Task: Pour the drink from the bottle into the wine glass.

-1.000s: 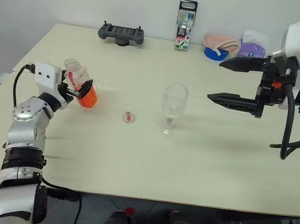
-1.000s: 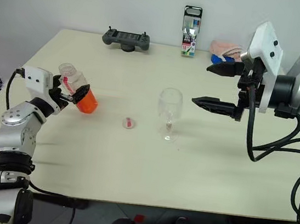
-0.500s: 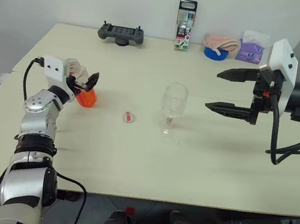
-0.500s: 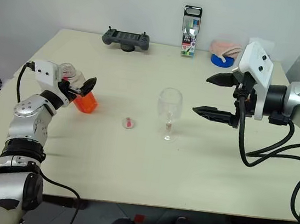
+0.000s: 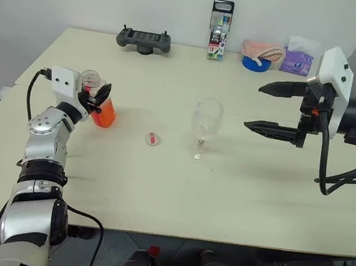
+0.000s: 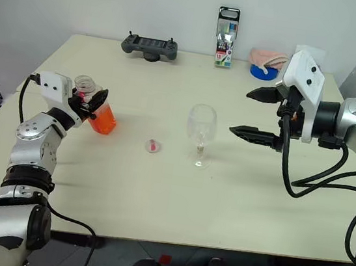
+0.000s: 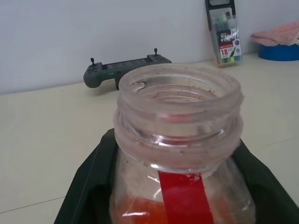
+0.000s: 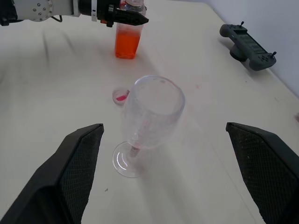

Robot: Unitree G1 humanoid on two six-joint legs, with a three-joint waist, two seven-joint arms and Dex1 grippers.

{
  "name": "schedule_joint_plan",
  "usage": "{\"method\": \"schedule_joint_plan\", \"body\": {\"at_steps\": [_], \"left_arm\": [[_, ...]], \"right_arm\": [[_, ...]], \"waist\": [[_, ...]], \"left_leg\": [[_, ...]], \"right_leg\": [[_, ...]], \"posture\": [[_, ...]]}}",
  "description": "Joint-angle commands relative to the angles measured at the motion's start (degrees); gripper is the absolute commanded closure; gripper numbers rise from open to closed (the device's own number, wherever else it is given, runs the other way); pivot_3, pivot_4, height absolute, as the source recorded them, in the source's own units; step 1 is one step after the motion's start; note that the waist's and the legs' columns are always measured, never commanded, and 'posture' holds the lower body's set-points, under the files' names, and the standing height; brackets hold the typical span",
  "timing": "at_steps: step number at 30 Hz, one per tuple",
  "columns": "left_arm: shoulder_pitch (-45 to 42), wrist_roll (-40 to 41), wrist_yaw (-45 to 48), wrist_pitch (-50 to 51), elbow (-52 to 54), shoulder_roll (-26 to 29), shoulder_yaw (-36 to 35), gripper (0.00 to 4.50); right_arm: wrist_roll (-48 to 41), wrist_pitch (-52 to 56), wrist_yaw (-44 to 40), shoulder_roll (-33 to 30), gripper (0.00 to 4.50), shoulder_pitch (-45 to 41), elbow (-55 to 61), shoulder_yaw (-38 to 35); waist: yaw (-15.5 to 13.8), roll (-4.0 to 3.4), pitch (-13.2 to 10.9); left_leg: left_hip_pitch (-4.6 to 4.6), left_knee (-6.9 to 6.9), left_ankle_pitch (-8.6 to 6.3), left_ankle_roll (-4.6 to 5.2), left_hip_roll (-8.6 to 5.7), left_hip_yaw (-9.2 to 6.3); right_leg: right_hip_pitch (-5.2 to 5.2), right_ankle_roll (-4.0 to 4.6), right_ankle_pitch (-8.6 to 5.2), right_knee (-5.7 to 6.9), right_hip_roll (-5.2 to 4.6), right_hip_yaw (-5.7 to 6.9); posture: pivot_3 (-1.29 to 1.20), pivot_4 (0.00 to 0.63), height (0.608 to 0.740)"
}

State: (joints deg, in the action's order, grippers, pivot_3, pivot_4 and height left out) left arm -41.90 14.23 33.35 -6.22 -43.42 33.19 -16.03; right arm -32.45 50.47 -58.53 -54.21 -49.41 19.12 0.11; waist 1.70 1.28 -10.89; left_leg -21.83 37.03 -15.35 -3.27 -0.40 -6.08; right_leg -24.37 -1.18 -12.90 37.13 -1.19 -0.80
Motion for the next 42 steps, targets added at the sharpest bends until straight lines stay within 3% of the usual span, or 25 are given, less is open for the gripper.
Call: {"method": "schedule_joint_plan", "body": {"at_steps": [1, 3, 7, 13, 17, 20, 28, 42], "left_arm": [[-1.9, 1.2, 3.3, 0.7, 5.4, 0.3, 1.0, 2.35], [-3.1, 1.0, 5.5, 2.3, 9.0, 0.0, 3.0, 2.35], [-8.7, -4.9, 8.7, -1.3, 12.7, -1.2, 10.7, 2.35], [-15.7, -9.3, 12.1, -9.9, 8.8, -3.3, 16.3, 2.35], [-21.5, -13.7, 13.3, -19.4, 1.1, -5.3, 20.1, 2.35], [-24.3, -14.8, 13.3, -24.8, -4.6, -6.7, 20.9, 2.35], [-28.3, -22.2, 10.1, -37.8, -12.3, -7.6, 24.5, 2.35], [-32.6, -37.2, -5.7, -46.9, -18.6, -5.3, 30.4, 2.35]], "right_arm": [[0.0, 0.2, 2.1, -0.8, 0.00, 2.0, 2.7, -2.5], [0.3, 1.0, 4.9, -0.4, 0.00, 5.8, 4.0, -4.3], [-6.8, -0.3, 12.3, 9.1, 0.00, 18.6, 11.2, -17.5], [-5.6, -4.8, 20.6, 15.6, 0.00, 30.9, 20.7, -20.0], [-12.8, -2.6, 26.8, 22.0, 0.00, 41.9, 26.9, -23.2], [-13.5, -5.8, 28.2, 25.8, 0.00, 49.3, 28.4, -24.3], [-13.5, -8.0, 32.3, 25.4, 0.00, 50.0, 29.6, -21.4], [-15.1, -9.0, 34.0, 22.1, 0.00, 44.7, 29.8, -17.5]], "waist": [[0.0, 0.01, 0.0], [-0.2, 0.03, 0.0], [-1.7, 0.27, 0.1], [-1.6, 0.23, 0.1], [-1.4, 0.22, 0.1], [-1.2, 0.21, 0.1], [-0.2, 0.22, 0.1], [-0.1, 0.22, 0.1]], "left_leg": [[0.00, 0.00, 0.00, 0.00, 0.00, 0.00], [-0.03, 0.01, 0.00, 0.00, 0.00, -0.02], [-0.11, 0.05, 0.00, 0.00, -0.04, -0.15], [0.01, 0.12, 0.00, 0.00, -0.07, 0.01], [0.07, 0.16, 0.01, 0.02, -0.02, -0.01], [0.11, 0.15, 0.01, 0.04, -0.01, 0.03], [0.07, 0.65, 0.01, 0.05, -0.03, 0.07], [0.06, 0.91, 0.01, 0.06, -0.07, 0.03]], "right_leg": [[0.00, 0.00, 0.00, 0.00, 0.00, 0.00], [0.00, 0.00, 0.00, 0.02, 0.00, 0.02], [0.06, -0.05, 0.05, 0.01, -0.01, 0.13], [0.14, -0.17, 0.12, -0.02, -0.02, -0.03], [0.17, -0.17, 0.11, 0.05, 0.08, -0.04], [0.18, -0.17, 0.11, 0.09, 0.12, -0.09], [0.25, -0.47, 0.00, 0.25, 0.13, -0.15], [0.23, -0.50, -0.02, 0.60, 0.12, -0.16]], "posture": [[0.00, 0.150, 0.740], [0.00, 0.150, 0.740], [0.00, 0.150, 0.740], [0.00, 0.150, 0.740], [0.00, 0.150, 0.740], [0.00, 0.150, 0.740], [0.00, 0.150, 0.740], [0.00, 0.150, 0.740]]}}
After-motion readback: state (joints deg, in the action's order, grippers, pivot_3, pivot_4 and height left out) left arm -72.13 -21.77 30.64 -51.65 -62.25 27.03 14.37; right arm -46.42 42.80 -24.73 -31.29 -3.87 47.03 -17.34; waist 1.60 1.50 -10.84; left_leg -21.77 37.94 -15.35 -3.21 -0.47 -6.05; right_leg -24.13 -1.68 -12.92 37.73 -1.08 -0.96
